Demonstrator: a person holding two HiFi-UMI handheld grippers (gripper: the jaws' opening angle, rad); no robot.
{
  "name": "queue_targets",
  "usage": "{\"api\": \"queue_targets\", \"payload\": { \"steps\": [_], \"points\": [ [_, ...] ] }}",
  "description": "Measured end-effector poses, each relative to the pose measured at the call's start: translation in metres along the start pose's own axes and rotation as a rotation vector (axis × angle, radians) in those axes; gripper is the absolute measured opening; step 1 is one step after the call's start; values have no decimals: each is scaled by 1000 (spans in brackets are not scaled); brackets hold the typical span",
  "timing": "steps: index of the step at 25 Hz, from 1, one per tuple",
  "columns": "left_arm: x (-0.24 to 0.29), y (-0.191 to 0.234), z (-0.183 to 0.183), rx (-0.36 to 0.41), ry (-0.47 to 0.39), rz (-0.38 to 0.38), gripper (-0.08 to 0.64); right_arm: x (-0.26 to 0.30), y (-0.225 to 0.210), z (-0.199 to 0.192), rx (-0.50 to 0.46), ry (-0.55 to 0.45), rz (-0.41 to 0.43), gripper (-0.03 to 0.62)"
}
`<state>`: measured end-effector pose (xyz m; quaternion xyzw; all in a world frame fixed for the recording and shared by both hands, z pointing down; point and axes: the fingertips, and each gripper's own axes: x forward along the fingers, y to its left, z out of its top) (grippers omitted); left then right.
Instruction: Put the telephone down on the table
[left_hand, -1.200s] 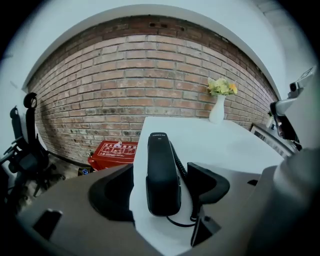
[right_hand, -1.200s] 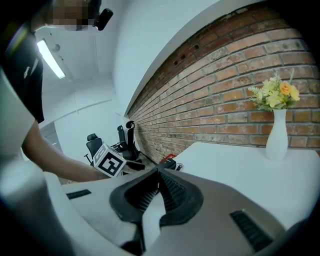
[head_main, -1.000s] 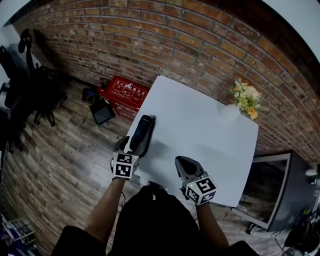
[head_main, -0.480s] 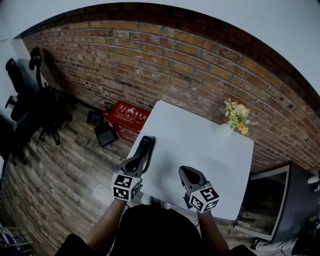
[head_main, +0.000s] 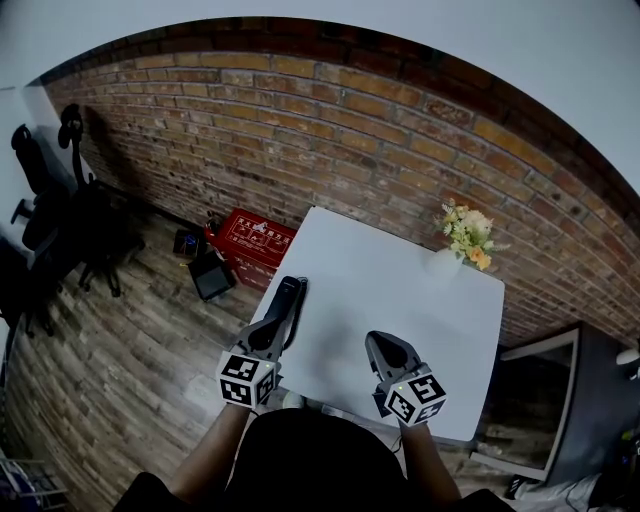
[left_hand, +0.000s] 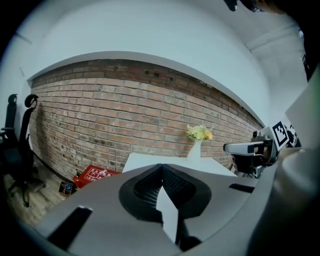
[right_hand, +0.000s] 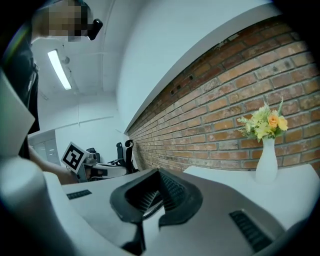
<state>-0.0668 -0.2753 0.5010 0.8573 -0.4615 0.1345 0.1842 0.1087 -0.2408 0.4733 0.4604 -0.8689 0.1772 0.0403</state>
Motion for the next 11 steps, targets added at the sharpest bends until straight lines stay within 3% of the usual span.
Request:
{"api": "queue_targets", "payload": {
  "steps": [11],
  "points": [
    [1, -1, -8, 15, 16, -2, 14, -1, -2, -4, 6, 10, -2, 21]
  ]
}}
